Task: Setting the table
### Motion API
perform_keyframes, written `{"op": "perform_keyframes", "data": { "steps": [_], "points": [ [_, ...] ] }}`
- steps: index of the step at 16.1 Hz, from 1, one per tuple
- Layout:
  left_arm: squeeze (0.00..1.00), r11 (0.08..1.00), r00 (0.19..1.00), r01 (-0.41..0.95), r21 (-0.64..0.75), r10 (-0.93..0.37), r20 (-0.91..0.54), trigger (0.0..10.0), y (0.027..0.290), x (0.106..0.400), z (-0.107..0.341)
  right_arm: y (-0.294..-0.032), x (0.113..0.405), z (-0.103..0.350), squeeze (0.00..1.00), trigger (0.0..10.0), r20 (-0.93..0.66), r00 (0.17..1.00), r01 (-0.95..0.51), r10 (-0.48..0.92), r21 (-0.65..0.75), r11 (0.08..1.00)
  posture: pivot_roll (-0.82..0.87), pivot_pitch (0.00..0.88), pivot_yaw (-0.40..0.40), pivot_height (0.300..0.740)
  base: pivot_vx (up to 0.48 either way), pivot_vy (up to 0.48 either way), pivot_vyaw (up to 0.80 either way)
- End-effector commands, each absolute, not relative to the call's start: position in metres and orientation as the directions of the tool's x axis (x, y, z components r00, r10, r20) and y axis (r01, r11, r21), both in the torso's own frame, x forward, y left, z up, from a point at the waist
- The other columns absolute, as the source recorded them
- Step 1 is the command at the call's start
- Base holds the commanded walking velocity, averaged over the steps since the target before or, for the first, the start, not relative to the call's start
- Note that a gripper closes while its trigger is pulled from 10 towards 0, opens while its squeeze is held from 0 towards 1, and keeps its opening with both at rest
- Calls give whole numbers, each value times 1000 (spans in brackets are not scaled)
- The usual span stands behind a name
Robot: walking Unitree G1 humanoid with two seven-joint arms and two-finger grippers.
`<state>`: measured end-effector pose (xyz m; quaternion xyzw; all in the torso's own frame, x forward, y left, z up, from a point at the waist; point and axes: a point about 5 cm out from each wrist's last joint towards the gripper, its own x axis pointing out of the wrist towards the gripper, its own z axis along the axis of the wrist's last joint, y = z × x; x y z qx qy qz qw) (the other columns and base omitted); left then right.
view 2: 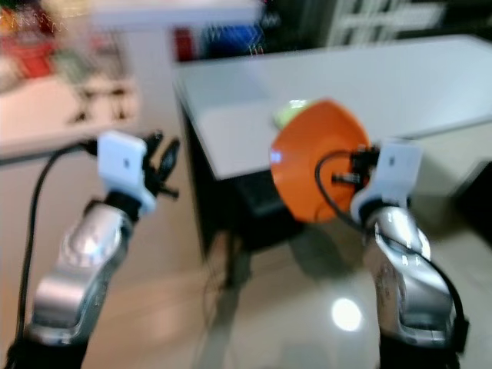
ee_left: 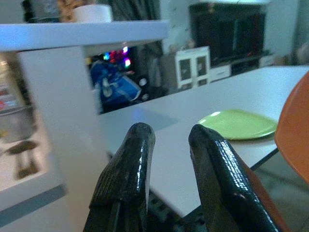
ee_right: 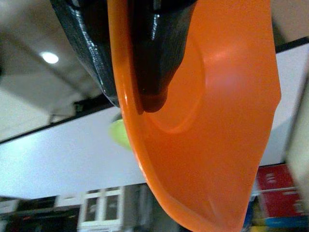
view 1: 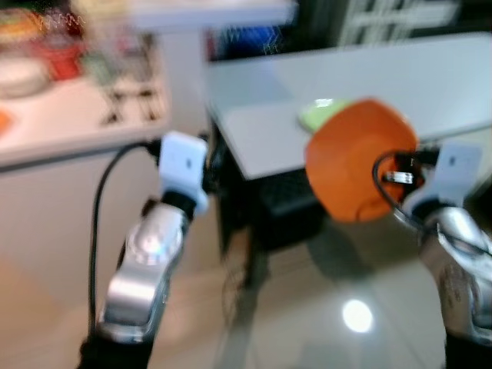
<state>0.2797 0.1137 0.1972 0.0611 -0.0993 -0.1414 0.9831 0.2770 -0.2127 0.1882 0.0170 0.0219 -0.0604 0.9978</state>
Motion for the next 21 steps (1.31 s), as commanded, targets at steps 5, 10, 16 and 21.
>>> {"op": "perform_keyframes", "data": {
  "steps": [5,10,16,21],
  "points": [
    [0,949,935,283,140,-306,179,10000,114,280,198,-210,283,197,0,10000,-22,996,88,-87,35,995,-25,0,-20,740,349,0,0],
    [0,945,932,299,130,-318,174,10000,115,279,196,-207,286,201,0,10000,-9,997,71,-71,41,997,-23,0,-23,740,379,0,0],
    [0,935,924,328,136,-347,162,10000,112,278,195,-207,286,202,0,10000,-5,998,71,-70,39,997,-25,0,-17,740,406,0,0],
    [0,922,914,357,148,-377,148,10000,110,276,193,-206,288,201,0,10000,-8,998,62,-62,64,996,-21,0,-19,740,413,0,0]
  ]
}}
